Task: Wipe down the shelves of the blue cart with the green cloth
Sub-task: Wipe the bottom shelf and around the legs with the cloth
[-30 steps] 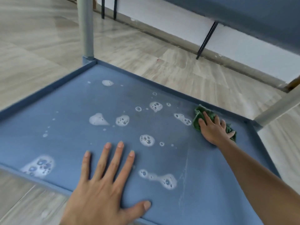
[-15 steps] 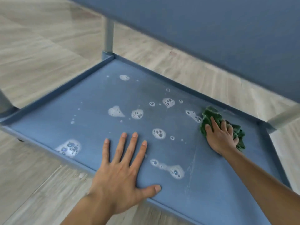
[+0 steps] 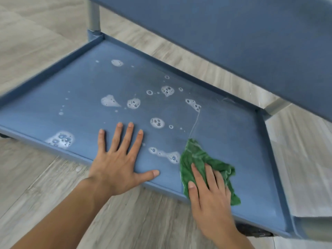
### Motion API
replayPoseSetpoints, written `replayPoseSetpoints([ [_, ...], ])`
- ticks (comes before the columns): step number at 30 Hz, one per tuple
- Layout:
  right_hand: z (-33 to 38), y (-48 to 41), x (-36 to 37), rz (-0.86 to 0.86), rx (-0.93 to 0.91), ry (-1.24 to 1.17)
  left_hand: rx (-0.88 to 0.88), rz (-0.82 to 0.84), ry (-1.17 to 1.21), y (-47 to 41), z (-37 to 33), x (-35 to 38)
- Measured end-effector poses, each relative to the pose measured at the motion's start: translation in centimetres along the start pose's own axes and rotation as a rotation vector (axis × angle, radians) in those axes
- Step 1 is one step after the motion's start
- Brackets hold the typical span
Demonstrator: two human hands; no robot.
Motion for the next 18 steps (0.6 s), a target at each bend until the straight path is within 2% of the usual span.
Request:
replayPoseSetpoints([
  [6,-2.4,-0.5,0.3,0.041,0.177,-0.006,0.058,-0.163,0.097,2.7,0.6,-1.9],
  [10,-0.4,-3.3,2.3,0.110,0.267,-0.073,-0.088,-0.237,0.216,5.5,6.8,-2.2],
  [13,5.9,-5.1,3.0,0.060,0.177,-0.069,-0.214,-0.208,0.200,5.1,13.3,-3.4],
  [16,15.2,-7.5,3.3,-0.020,0.051,-0.061,-0.293,-0.200,0.166,4.2,19.1,-4.9],
  [18,22.2,-9.7,3.9,-0.014,-0.020,-0.099,-0.321,-0.225,0.175,4.2,22.6,-5.9],
])
Point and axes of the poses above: each hand's wrist, its own y-axis away from the middle knuckle, its own x-axis out of the palm, z = x × y, the point moved 6 cm from there along -y, towards the middle knuckle, and after that the axes turned 13 degrees about -x, right-handed, at the moved point
